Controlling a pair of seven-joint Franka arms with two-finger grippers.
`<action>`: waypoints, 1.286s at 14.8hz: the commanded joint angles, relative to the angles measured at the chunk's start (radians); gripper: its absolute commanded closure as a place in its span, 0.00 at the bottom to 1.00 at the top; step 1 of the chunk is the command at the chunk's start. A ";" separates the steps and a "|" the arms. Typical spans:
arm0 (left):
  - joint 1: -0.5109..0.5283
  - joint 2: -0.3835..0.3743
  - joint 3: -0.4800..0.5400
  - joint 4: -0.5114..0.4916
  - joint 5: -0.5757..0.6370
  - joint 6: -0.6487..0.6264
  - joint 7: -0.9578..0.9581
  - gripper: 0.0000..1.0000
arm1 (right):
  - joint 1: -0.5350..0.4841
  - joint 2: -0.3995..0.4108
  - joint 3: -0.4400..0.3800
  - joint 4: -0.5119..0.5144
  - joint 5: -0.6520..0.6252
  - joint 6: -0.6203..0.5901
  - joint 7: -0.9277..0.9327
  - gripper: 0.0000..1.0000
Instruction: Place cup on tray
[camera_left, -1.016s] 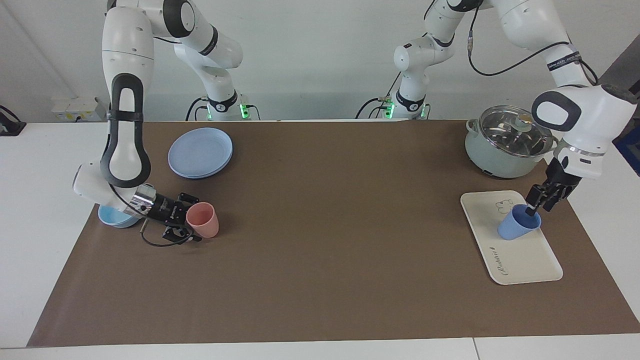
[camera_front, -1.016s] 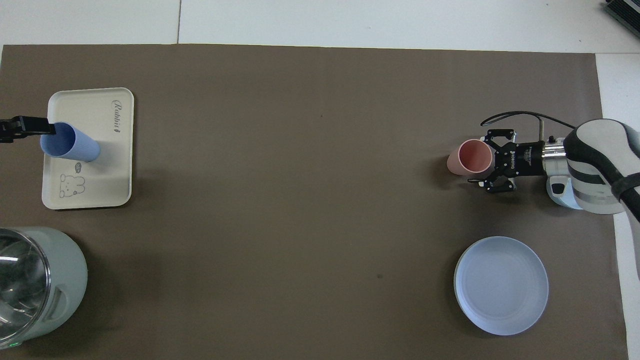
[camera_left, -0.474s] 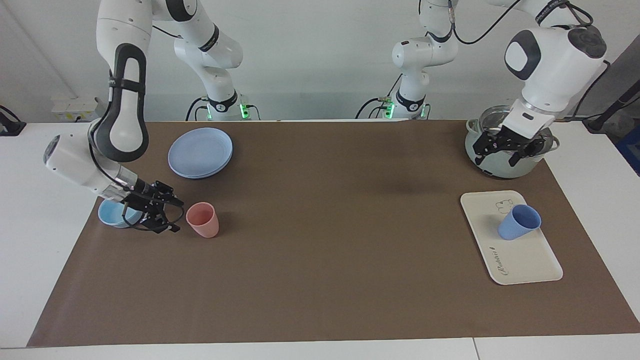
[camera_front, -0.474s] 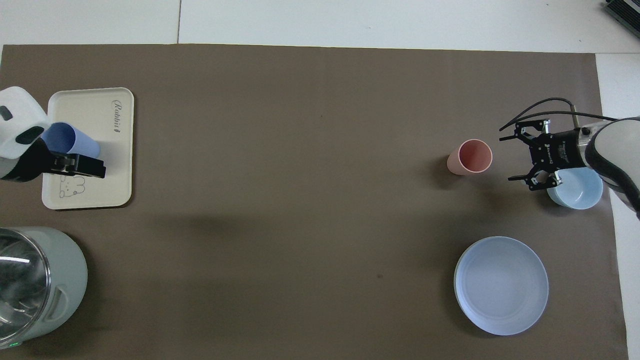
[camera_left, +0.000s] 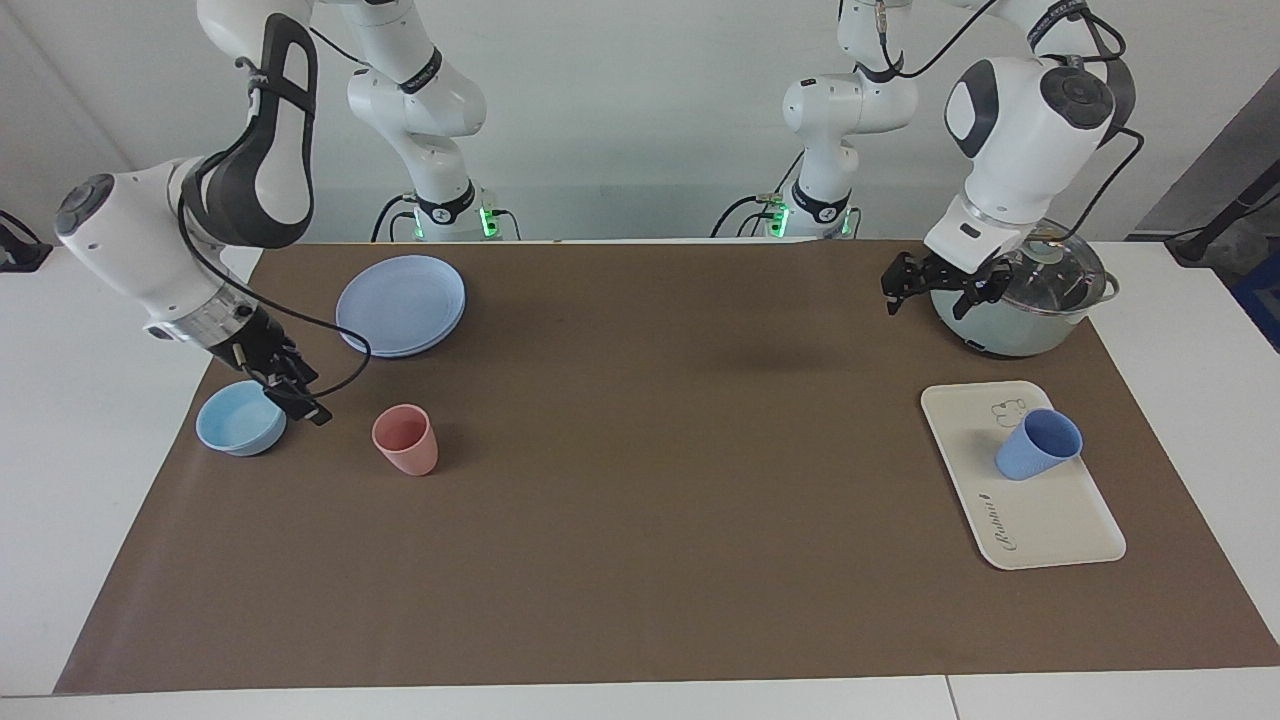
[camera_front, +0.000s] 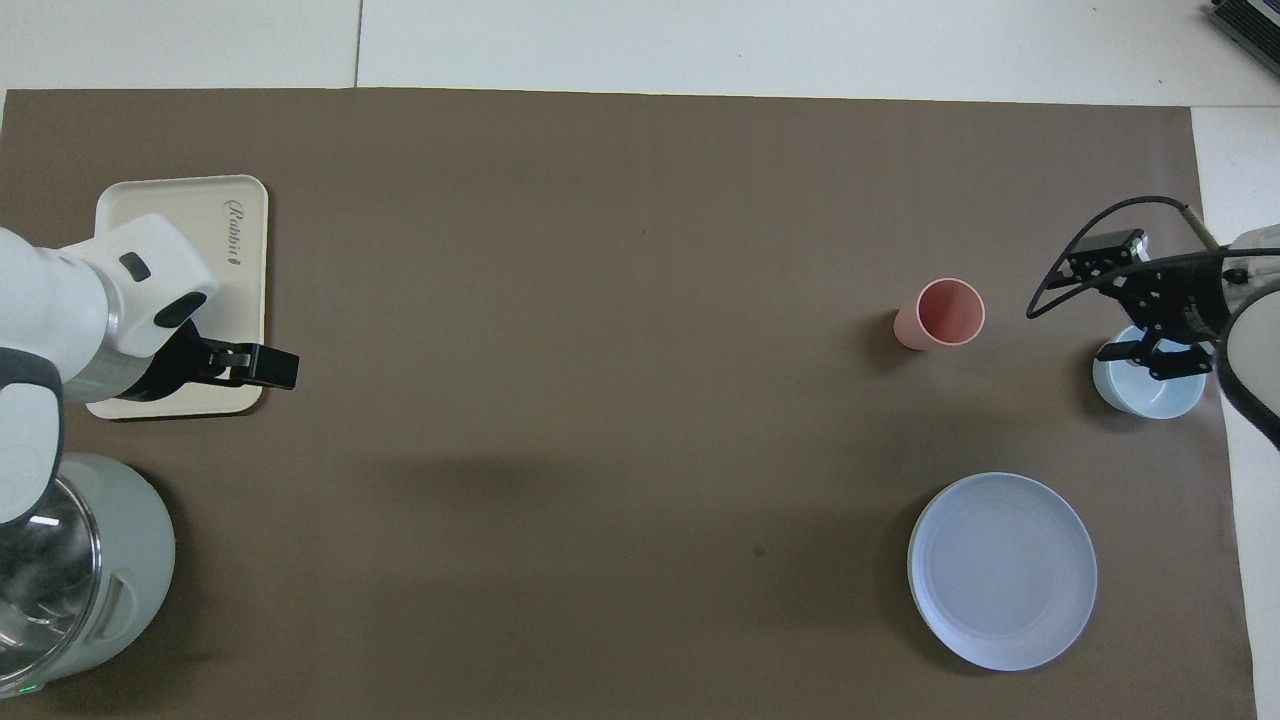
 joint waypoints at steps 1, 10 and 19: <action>-0.011 0.035 0.016 0.136 0.024 -0.102 -0.017 0.00 | 0.050 -0.047 0.006 -0.005 -0.083 -0.071 -0.159 0.01; 0.036 0.135 0.028 0.430 0.051 -0.317 0.099 0.00 | 0.165 -0.036 0.015 0.274 -0.265 -0.358 -0.325 0.00; 0.056 0.123 0.030 0.420 0.018 -0.332 0.099 0.00 | 0.187 -0.055 0.016 0.268 -0.288 -0.375 -0.342 0.00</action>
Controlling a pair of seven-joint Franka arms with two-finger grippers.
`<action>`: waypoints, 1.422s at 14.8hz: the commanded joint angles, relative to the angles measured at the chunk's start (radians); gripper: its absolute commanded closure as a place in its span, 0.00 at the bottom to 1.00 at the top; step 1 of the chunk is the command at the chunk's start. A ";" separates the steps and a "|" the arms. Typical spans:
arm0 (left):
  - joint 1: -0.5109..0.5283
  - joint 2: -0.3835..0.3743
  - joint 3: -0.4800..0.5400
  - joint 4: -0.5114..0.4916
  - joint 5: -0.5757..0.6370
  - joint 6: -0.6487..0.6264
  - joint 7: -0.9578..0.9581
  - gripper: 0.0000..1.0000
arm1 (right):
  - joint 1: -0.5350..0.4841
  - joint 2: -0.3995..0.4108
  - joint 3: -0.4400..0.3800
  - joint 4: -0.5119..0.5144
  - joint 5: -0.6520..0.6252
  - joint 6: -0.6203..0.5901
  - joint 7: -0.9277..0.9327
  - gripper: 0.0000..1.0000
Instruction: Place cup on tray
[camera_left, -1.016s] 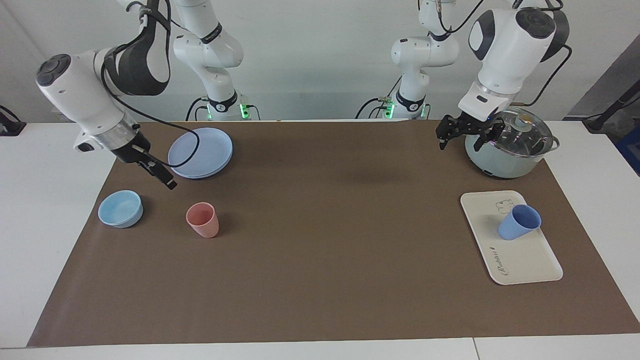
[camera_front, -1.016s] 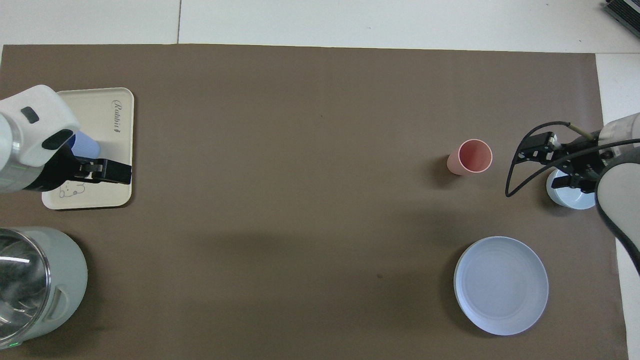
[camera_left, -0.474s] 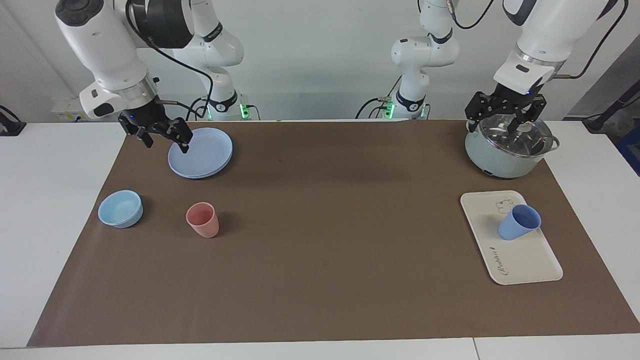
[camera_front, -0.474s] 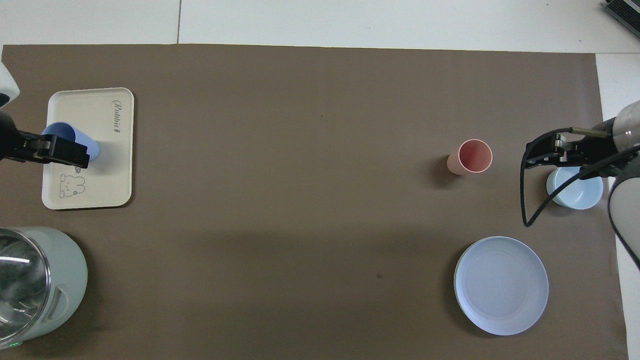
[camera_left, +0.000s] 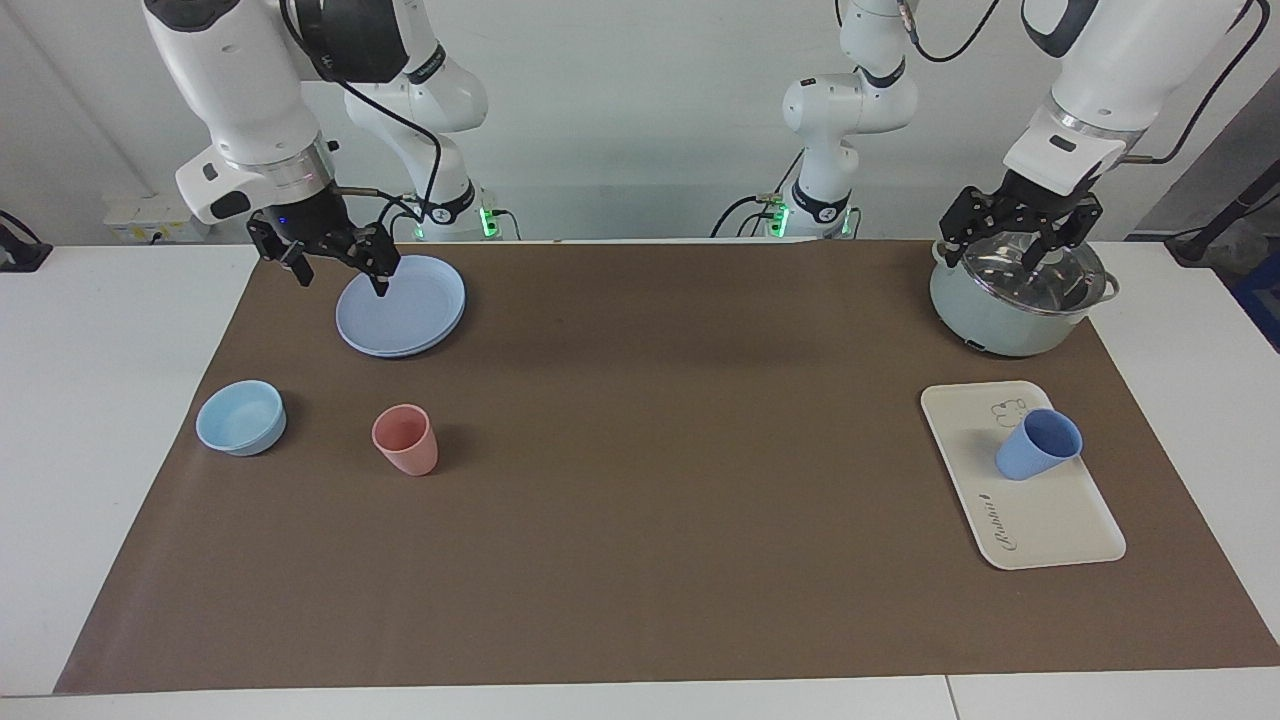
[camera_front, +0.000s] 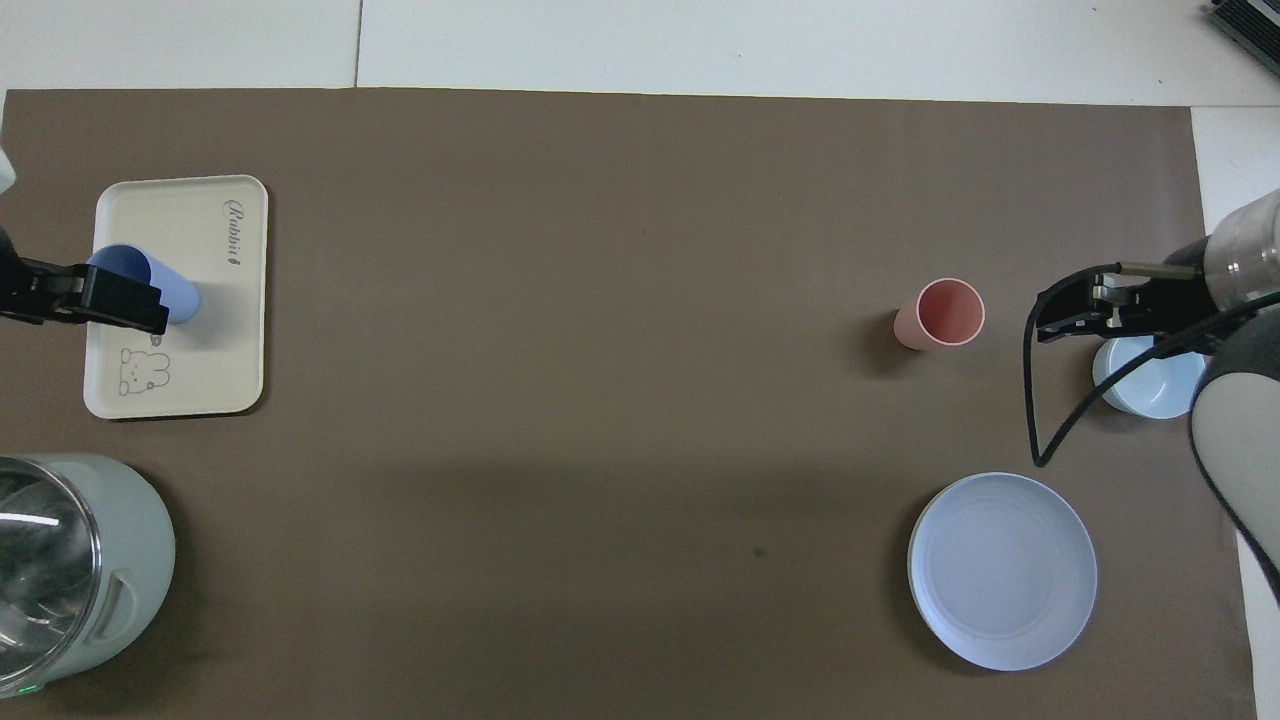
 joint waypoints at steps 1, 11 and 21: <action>0.010 0.001 -0.002 0.023 -0.017 -0.054 0.017 0.00 | -0.015 0.009 0.006 0.021 -0.011 -0.012 -0.033 0.00; 0.009 -0.003 -0.003 0.019 -0.015 -0.052 0.014 0.00 | -0.032 0.015 -0.003 0.032 0.018 -0.004 -0.077 0.01; 0.009 -0.003 -0.005 0.016 -0.015 -0.045 0.000 0.00 | 0.034 0.014 -0.069 0.058 0.031 -0.050 -0.079 0.00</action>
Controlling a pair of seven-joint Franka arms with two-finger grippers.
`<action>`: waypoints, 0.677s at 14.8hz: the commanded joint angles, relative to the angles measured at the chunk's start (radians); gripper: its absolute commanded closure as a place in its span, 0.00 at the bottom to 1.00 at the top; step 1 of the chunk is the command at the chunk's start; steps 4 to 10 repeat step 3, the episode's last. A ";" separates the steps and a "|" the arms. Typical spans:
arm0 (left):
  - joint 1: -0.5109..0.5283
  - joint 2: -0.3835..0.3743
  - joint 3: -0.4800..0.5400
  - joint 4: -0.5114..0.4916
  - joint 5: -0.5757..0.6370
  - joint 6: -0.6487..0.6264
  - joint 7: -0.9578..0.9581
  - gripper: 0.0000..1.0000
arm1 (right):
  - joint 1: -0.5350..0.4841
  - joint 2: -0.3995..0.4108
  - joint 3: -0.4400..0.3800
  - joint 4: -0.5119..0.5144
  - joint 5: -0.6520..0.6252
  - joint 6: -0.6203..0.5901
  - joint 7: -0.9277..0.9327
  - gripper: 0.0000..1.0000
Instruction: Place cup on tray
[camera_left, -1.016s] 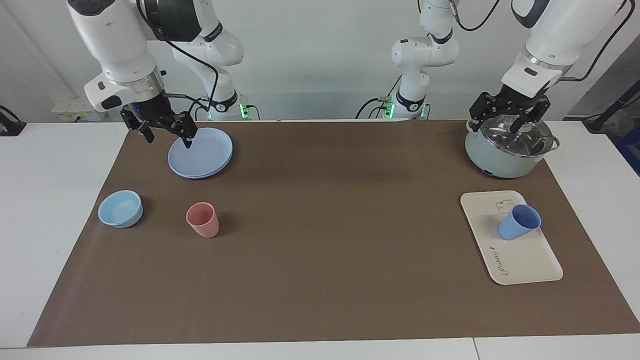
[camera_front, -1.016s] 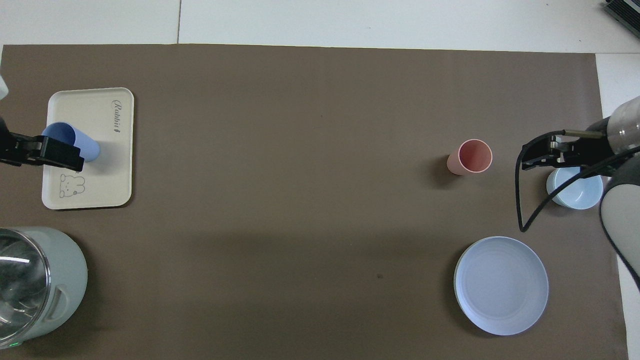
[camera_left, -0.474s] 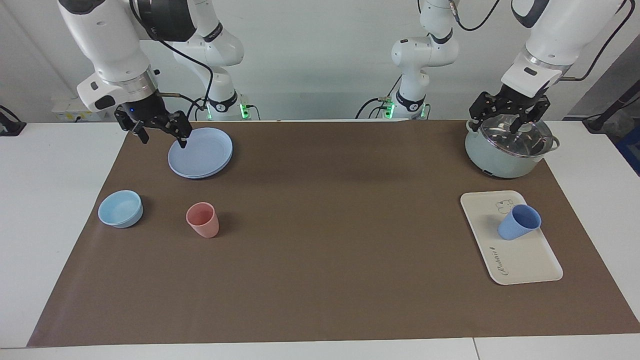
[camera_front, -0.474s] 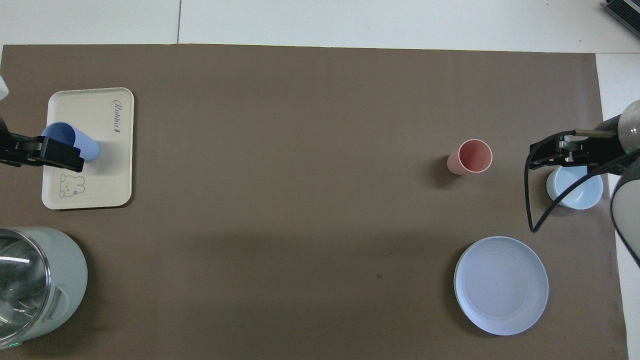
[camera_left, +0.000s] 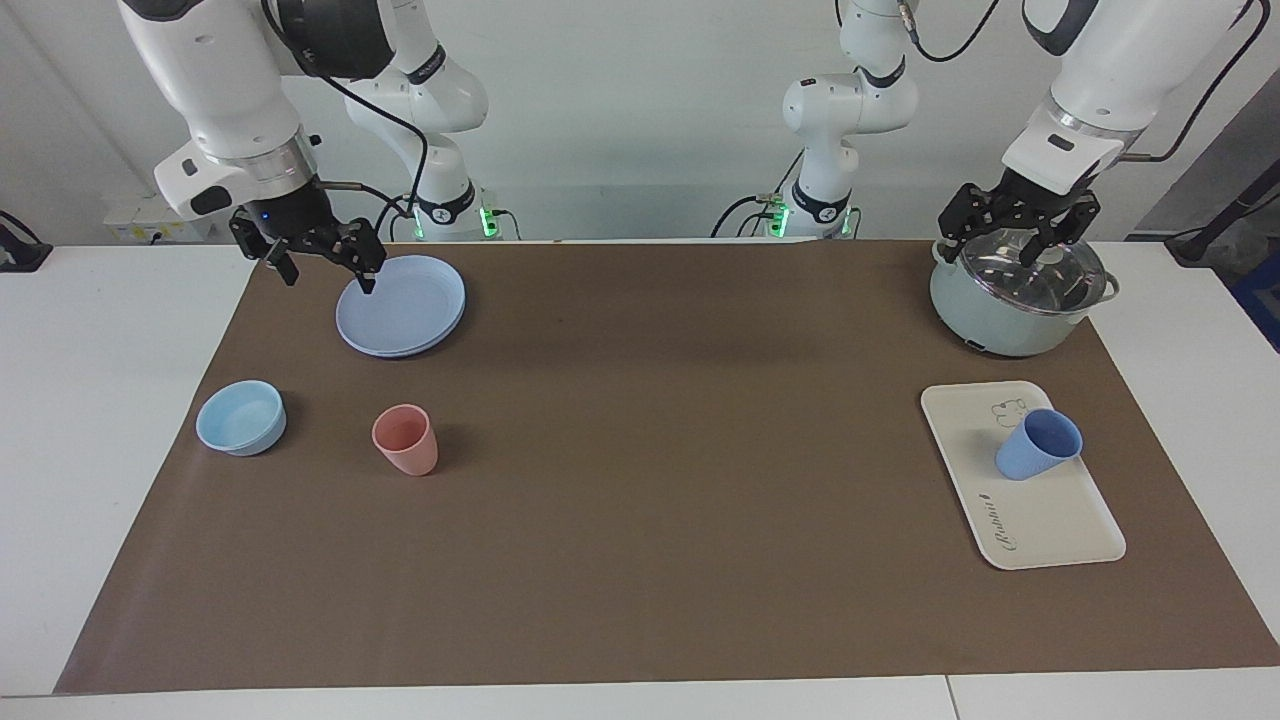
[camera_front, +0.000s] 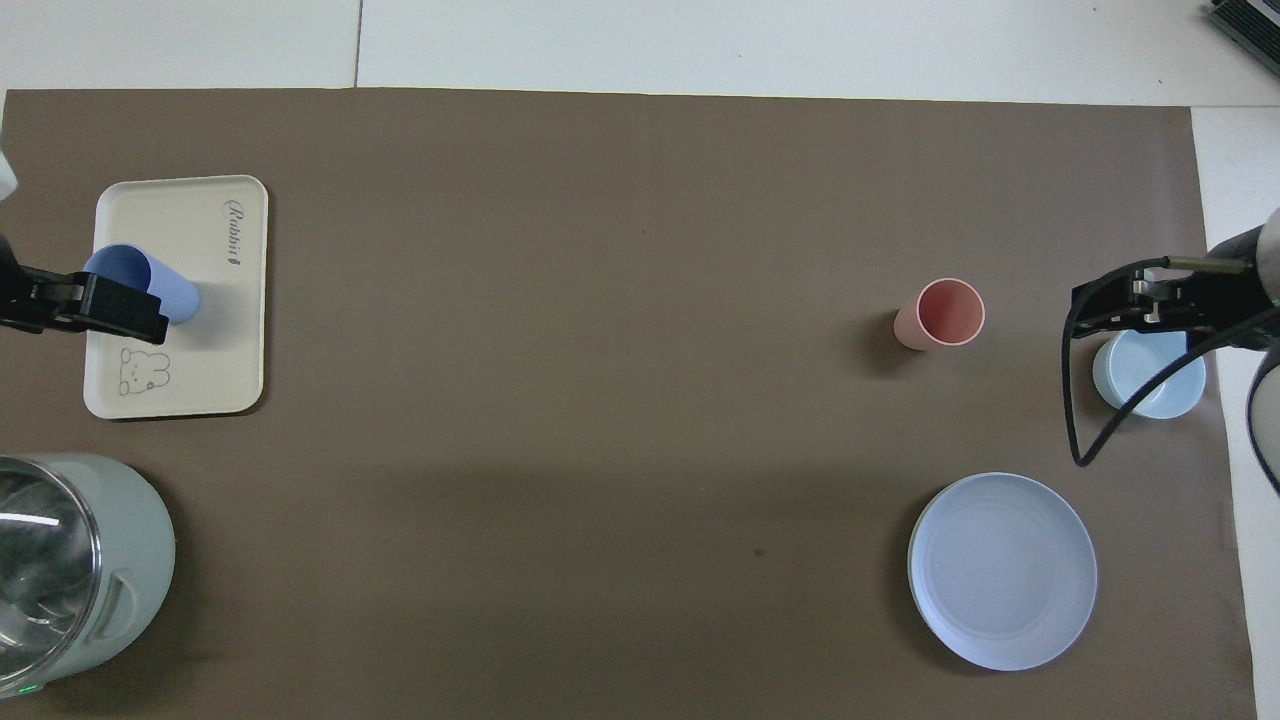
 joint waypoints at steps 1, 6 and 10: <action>0.008 -0.003 -0.004 0.013 -0.015 -0.019 -0.001 0.00 | 0.022 0.008 -0.019 0.024 0.023 -0.029 -0.029 0.00; 0.008 -0.004 -0.004 0.012 -0.015 -0.019 -0.001 0.00 | 0.019 0.002 -0.021 0.018 0.023 -0.027 -0.029 0.00; 0.008 -0.004 -0.004 0.012 -0.015 -0.019 -0.001 0.00 | 0.019 0.002 -0.021 0.018 0.023 -0.027 -0.029 0.00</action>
